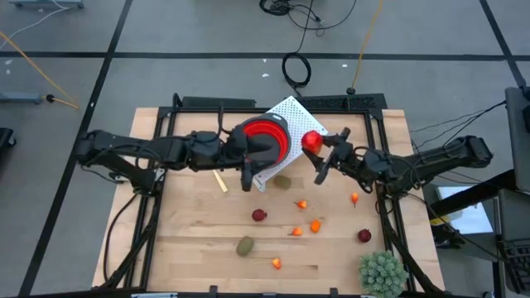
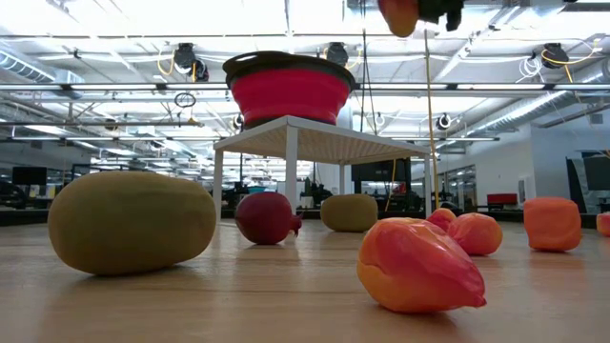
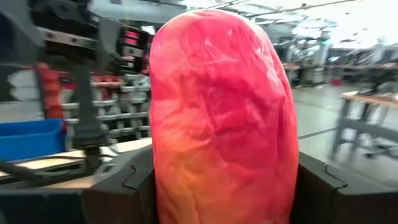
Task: Pick & Place Fruit
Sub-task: Put the mango into the red strainer bowl on the shelf
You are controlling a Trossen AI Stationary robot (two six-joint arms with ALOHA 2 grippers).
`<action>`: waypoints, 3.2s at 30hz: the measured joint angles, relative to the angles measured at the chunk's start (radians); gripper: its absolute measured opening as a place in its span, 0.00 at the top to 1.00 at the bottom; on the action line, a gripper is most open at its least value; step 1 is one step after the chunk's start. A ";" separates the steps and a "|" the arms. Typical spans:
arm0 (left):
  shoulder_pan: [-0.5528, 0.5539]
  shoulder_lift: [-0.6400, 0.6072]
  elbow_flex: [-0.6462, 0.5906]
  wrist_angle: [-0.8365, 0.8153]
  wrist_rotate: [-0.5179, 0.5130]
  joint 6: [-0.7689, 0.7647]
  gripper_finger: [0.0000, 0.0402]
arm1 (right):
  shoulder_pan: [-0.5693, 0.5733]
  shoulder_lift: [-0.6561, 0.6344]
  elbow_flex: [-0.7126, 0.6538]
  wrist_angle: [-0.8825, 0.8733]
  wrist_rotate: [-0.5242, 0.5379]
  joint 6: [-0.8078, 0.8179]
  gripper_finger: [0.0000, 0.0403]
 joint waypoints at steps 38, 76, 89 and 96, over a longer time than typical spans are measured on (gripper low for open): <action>-0.023 0.308 0.254 0.083 -0.170 0.017 0.47 | 0.145 0.000 0.000 0.027 0.317 -0.581 0.42; 0.008 0.375 0.255 0.208 -0.114 -0.024 0.01 | 0.145 0.133 -0.001 0.250 0.230 -0.653 0.43; 0.009 0.376 0.255 0.219 -0.096 -0.035 0.03 | 0.145 0.131 -0.001 0.252 0.230 -0.621 0.42; 0.009 0.376 0.255 0.220 -0.098 -0.032 0.10 | 0.145 0.131 -0.001 0.228 0.230 -0.603 0.42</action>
